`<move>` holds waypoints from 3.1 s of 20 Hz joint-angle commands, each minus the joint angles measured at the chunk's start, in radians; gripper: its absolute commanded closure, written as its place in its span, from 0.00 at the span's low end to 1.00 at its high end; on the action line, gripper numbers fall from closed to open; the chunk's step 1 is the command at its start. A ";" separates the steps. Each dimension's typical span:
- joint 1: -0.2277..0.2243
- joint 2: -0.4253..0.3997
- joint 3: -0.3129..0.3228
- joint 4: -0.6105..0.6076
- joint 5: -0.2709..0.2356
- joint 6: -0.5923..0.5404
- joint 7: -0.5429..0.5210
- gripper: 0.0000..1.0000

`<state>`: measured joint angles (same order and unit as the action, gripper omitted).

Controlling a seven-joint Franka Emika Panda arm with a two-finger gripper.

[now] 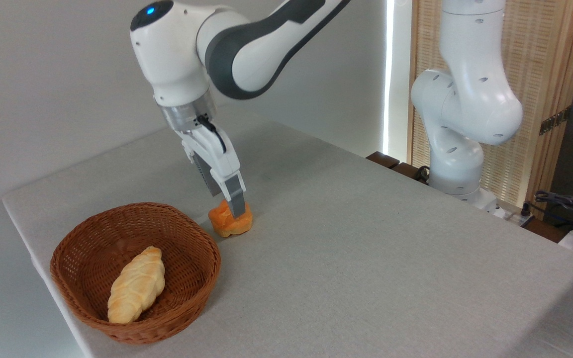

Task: Put bread into the basket
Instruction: 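Lower the gripper onto the orange bread roll and close on it, then lift the bread roll and carry it over the wicker basket, then lower the roll beside the croissant and open the gripper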

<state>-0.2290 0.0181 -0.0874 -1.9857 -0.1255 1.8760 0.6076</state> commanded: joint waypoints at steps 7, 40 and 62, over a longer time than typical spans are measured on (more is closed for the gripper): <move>-0.021 0.077 0.005 0.002 0.049 0.052 0.018 0.13; -0.007 0.000 0.112 0.169 -0.046 0.064 0.009 0.37; -0.007 0.118 0.133 0.182 -0.034 0.379 -0.022 0.00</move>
<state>-0.2295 0.1452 0.0360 -1.8185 -0.1522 2.2695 0.6067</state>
